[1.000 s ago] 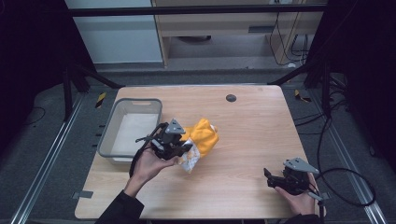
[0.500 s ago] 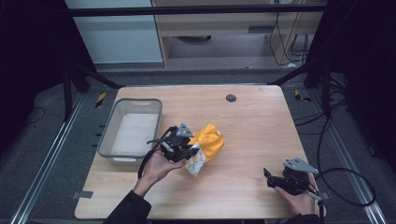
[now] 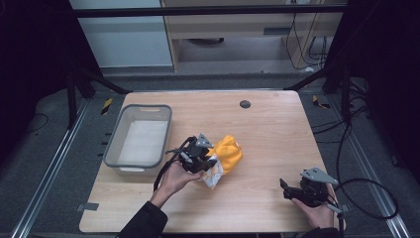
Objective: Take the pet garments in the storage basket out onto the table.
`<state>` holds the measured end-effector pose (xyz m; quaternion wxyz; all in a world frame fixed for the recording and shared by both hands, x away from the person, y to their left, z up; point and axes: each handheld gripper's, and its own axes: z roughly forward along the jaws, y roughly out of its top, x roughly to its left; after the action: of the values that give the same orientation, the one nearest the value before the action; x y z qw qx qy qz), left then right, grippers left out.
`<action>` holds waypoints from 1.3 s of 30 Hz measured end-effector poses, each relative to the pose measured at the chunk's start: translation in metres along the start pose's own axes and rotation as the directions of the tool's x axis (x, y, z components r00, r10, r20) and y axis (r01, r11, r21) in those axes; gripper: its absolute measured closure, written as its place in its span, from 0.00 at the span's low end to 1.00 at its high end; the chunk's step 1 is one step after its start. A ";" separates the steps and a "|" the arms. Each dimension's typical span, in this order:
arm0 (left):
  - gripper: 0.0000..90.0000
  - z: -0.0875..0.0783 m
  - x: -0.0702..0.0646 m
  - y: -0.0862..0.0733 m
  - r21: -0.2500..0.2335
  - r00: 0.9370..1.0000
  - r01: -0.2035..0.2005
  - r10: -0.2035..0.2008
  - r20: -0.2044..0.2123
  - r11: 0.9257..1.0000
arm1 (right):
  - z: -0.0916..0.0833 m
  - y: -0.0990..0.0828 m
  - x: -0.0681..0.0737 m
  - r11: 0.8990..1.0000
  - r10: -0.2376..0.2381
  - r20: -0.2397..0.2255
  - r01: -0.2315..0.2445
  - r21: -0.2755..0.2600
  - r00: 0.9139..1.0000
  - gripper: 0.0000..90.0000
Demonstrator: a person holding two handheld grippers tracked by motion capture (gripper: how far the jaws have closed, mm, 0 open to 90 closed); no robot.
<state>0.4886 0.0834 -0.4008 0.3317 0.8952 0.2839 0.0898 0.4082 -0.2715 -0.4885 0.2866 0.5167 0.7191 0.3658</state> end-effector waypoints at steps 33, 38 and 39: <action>0.85 0.042 -0.006 -0.006 0.052 0.999 -0.028 0.025 0.048 0.998 | 0.001 -0.001 0.000 1.000 -0.004 -0.002 0.004 0.004 1.000 0.09; 0.80 0.044 -0.007 -0.007 0.047 0.999 -0.026 0.024 0.047 0.999 | 0.001 -0.001 0.000 1.000 -0.004 -0.002 0.004 0.004 1.000 0.09; 0.77 0.043 -0.006 -0.007 0.051 0.999 -0.032 0.029 0.045 0.998 | 0.001 -0.001 0.000 1.000 -0.004 -0.002 0.004 0.005 1.000 0.09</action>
<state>0.4958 0.0607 -0.4380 0.3135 0.9094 0.2649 0.0677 0.4086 -0.2714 -0.4898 0.2853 0.5156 0.7212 0.3641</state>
